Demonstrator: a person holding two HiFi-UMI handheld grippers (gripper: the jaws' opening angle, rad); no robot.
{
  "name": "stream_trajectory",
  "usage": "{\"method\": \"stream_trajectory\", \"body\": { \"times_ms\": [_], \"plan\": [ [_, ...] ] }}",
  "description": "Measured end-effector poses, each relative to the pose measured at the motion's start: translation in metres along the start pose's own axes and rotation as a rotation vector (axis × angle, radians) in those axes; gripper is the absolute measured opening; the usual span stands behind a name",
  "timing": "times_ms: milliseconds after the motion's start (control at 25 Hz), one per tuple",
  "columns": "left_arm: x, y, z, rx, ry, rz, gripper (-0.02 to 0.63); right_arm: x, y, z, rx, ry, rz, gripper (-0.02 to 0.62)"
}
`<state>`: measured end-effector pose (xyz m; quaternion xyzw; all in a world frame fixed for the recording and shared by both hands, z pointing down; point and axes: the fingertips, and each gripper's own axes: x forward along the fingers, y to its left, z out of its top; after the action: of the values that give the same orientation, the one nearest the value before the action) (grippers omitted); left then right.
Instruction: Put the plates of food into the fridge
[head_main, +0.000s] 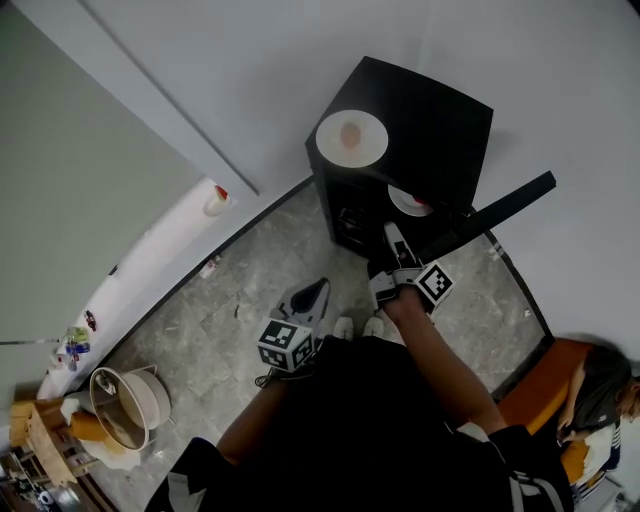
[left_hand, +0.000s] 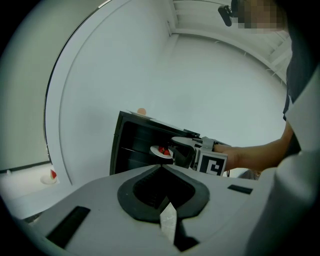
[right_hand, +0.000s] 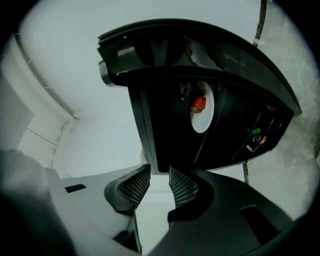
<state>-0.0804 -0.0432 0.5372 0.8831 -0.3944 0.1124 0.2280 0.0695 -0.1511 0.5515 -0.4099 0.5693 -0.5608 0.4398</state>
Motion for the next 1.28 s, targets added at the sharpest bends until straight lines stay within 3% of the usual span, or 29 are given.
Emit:
{"method": "stream_trajectory", "body": {
  "times_ms": [120,800,1280],
  "plan": [
    [-0.004,0.004,-0.003,-0.007,0.0,0.014,0.021,0.011,0.01,-0.008,0.042,0.014,0.017,0.11],
    [-0.014,0.015,-0.007,-0.049,-0.029,0.068,0.021,0.073,0.059,-0.028,0.029,0.099,0.072,0.11],
    [-0.014,0.033,0.0,-0.069,-0.042,0.091,0.022,0.111,0.048,-0.03,0.043,0.116,0.019,0.112]
  ]
}}
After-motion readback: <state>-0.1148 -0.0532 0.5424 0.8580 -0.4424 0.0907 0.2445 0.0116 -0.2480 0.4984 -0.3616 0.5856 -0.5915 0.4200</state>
